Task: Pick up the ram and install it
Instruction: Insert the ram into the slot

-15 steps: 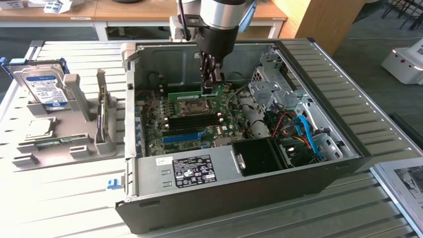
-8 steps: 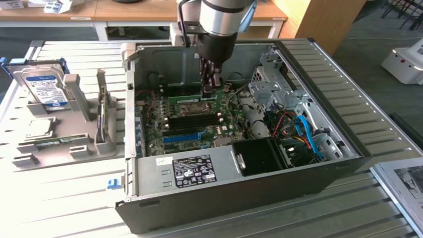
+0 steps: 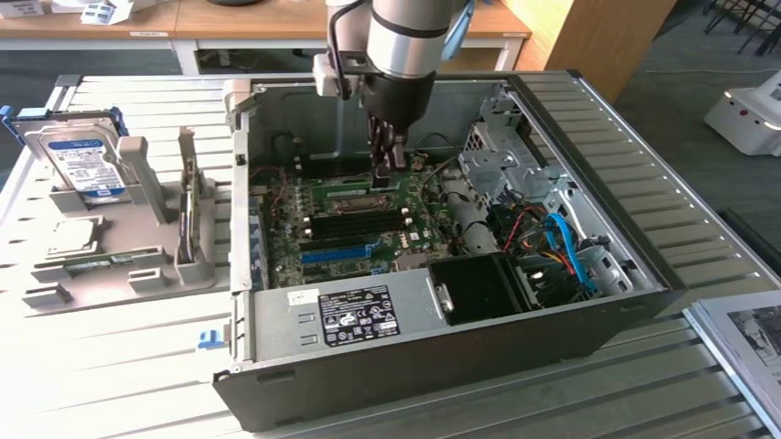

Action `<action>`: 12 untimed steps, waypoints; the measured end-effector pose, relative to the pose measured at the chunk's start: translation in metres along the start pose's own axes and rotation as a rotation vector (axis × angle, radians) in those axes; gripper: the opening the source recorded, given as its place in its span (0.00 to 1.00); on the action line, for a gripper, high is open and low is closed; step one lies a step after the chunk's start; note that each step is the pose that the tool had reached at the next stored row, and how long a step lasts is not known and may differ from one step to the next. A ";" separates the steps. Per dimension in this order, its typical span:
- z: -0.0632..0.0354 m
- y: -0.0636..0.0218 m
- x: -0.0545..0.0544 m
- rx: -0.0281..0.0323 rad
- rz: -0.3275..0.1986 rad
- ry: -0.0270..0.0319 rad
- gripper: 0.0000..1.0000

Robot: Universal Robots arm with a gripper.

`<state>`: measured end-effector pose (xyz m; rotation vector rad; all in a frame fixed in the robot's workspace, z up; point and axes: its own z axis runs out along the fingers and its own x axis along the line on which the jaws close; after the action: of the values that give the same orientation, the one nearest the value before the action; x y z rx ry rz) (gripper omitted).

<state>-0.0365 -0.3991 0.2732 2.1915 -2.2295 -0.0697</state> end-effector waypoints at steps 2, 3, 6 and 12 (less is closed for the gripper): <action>0.0027 -0.0001 0.000 0.0000 0.000 0.0000 0.11; 0.0041 -0.0002 0.000 0.0000 0.000 0.0000 0.11; 0.0080 -0.0003 0.000 0.0000 0.000 0.0000 0.11; 0.0160 -0.0007 0.000 0.0000 0.000 0.0000 0.11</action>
<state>-0.0365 -0.3991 0.2572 2.1915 -2.2294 -0.0698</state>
